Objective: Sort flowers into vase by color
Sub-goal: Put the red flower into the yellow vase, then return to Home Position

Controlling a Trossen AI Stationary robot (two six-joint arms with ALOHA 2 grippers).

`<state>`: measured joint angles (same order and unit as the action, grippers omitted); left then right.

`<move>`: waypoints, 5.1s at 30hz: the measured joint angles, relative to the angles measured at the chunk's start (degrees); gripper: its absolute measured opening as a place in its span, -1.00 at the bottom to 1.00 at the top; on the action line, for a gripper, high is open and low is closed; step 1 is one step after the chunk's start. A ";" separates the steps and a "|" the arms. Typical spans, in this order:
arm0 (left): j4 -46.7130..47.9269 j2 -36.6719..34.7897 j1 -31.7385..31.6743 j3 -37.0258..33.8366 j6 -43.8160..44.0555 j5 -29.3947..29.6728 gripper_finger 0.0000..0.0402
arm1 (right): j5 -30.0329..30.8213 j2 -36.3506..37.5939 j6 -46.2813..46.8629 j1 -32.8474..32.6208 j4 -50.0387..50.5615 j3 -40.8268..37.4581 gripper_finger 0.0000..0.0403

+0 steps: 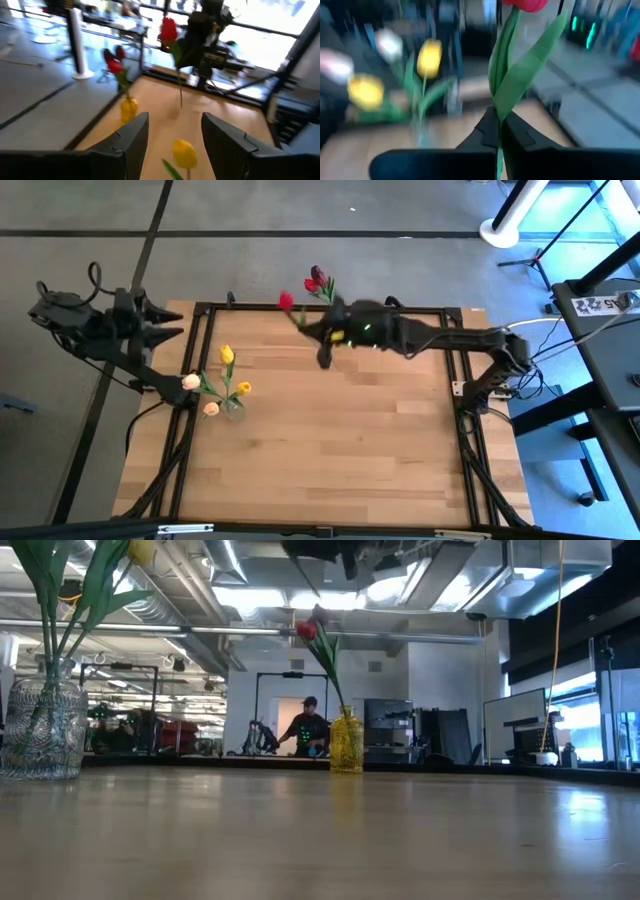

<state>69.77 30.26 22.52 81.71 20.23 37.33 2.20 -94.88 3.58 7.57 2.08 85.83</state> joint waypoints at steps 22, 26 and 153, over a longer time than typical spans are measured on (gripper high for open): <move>-17.31 0.17 0.00 -0.02 1.45 15.25 -0.11 | -19.84 6.21 6.05 21.01 -53.66 -25.21 -1.00; -22.34 0.16 0.00 0.00 -1.67 17.62 -0.11 | -17.31 8.03 2.34 23.84 -53.33 -29.89 -1.00; -117.24 -24.00 -22.85 -77.15 -47.54 31.48 -0.11 | 33.23 30.92 6.71 -13.91 -11.11 -29.36 -0.99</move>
<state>-47.47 6.26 -0.33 4.56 -27.31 68.81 35.43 -63.96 10.28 -6.34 -9.03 56.47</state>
